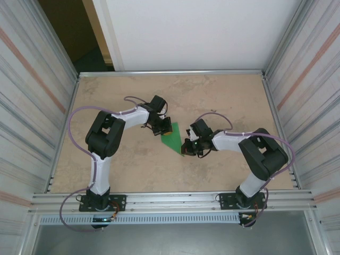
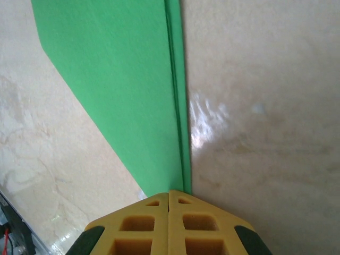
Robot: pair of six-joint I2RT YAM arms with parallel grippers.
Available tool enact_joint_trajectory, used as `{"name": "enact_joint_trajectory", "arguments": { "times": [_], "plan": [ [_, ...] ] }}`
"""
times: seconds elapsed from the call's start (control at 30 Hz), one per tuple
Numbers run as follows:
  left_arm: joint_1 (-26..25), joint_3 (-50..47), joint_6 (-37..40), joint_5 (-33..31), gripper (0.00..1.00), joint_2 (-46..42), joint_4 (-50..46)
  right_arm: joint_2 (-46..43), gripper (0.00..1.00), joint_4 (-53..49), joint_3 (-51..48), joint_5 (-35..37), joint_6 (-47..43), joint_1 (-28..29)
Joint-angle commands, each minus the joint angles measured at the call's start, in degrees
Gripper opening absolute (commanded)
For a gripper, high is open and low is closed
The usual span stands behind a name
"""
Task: Fold a paper plane with a square sheet of paper (pick it up from the middle)
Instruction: Fourth fold the wing at the center of the table.
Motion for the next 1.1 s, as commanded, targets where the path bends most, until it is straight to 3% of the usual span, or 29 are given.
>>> {"name": "enact_joint_trajectory", "arguments": {
  "times": [0.0,0.37,0.53,0.67,0.83,1.07],
  "plan": [
    [0.7,-2.7,0.1,-9.8,0.06,5.8,-7.1,-1.6,0.03,-7.9,-4.1,0.1,0.4,1.5],
    [0.7,-1.6,0.6,-7.2,0.07,4.2,-6.6,-11.3,0.06,-5.8,-5.7,3.4,2.2,1.0],
    [0.6,-0.2,1.0,0.0,0.11,-2.0,-2.5,-16.2,0.25,-0.1,-4.3,5.9,5.0,-2.0],
    [0.8,-1.4,-0.1,3.5,0.22,-8.8,2.3,-13.9,0.38,1.3,-1.3,6.4,4.5,-3.8],
    [4.0,-8.9,-3.7,9.6,0.44,-15.5,11.2,-7.7,0.43,4.0,2.5,3.2,2.3,-5.8],
    [9.6,-21.4,-5.9,13.6,0.53,-21.9,20.0,1.7,0.43,4.2,9.3,-2.1,-2.8,-6.6]
  ]
}}
